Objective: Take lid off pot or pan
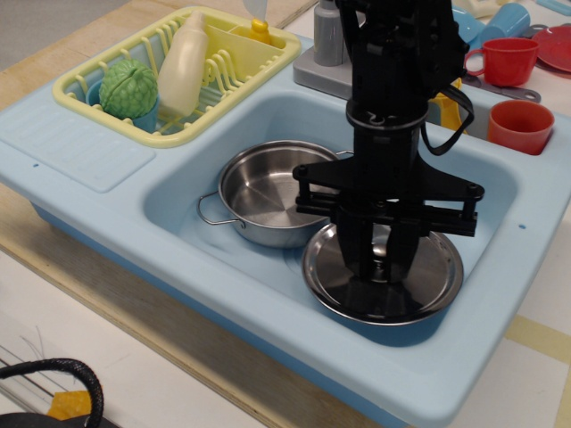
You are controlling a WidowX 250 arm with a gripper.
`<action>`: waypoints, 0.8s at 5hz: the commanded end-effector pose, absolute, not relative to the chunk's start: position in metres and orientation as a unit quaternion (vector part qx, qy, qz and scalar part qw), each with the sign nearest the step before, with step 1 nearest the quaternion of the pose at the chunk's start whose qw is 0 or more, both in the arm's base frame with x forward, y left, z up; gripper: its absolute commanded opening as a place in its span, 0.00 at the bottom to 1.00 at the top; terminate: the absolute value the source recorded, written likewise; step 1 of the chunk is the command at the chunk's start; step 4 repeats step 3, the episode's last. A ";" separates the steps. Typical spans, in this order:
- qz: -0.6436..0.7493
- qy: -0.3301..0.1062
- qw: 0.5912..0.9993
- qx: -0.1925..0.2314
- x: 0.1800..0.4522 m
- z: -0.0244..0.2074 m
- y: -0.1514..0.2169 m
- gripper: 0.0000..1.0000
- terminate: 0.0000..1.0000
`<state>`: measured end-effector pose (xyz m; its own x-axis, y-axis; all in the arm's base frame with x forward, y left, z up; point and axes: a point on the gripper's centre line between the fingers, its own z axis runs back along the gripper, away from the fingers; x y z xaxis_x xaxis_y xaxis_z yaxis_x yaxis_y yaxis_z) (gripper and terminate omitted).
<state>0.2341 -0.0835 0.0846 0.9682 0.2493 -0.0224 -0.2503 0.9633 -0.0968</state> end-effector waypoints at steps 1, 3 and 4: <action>0.100 -0.002 0.993 -0.068 0.241 0.084 -0.089 1.00 0.00; 0.100 -0.002 0.993 -0.068 0.241 0.084 -0.089 1.00 1.00; 0.100 -0.002 0.993 -0.068 0.241 0.084 -0.089 1.00 1.00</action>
